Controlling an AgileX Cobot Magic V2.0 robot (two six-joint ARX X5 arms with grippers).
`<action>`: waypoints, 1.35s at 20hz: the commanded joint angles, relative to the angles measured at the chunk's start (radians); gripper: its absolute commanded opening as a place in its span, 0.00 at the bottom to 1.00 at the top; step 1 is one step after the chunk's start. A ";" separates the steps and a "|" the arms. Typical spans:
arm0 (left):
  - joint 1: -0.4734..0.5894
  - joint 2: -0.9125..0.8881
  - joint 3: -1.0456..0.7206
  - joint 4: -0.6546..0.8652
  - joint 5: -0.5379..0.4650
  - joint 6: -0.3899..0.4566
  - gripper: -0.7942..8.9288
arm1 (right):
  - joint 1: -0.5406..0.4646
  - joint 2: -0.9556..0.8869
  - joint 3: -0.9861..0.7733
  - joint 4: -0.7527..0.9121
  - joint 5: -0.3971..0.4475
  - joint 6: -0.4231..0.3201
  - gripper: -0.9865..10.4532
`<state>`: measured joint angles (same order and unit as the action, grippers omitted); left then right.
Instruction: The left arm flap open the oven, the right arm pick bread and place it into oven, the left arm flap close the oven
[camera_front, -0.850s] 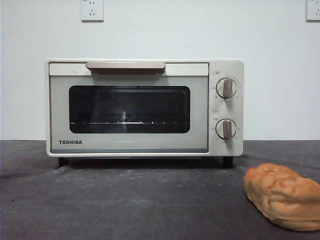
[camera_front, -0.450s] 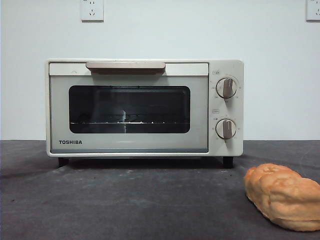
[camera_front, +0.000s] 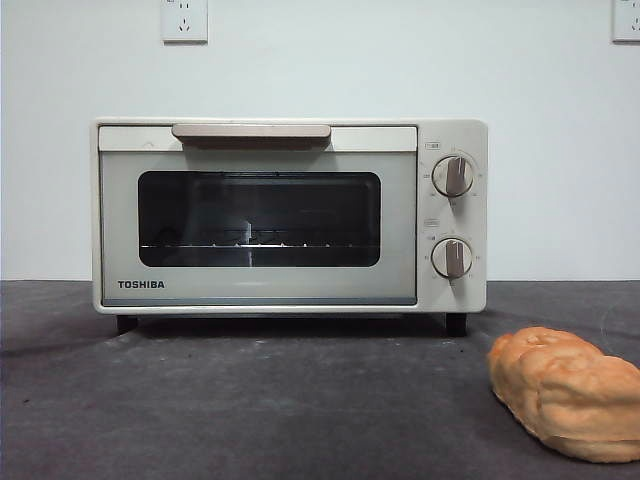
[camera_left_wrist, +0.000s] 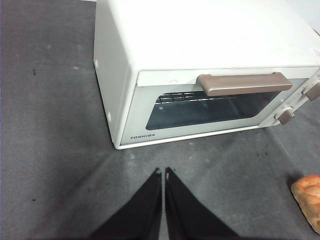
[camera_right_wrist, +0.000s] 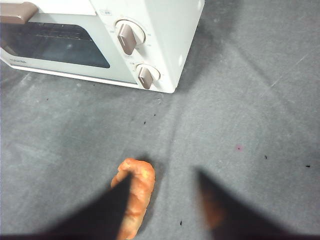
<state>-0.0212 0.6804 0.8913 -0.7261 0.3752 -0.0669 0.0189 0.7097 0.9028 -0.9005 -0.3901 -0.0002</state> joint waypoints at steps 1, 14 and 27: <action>-0.002 0.005 0.023 0.008 0.008 0.014 0.10 | 0.007 0.007 0.018 0.009 -0.002 0.001 0.40; -0.002 0.005 0.023 0.008 0.008 0.014 0.10 | 0.250 0.066 -0.045 0.034 0.034 0.202 0.40; -0.002 0.005 0.023 0.008 0.008 0.015 0.10 | 0.646 0.281 -0.331 0.409 0.394 0.466 0.42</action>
<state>-0.0219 0.6804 0.8913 -0.7261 0.3752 -0.0650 0.6567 0.9810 0.5674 -0.5030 -0.0036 0.4442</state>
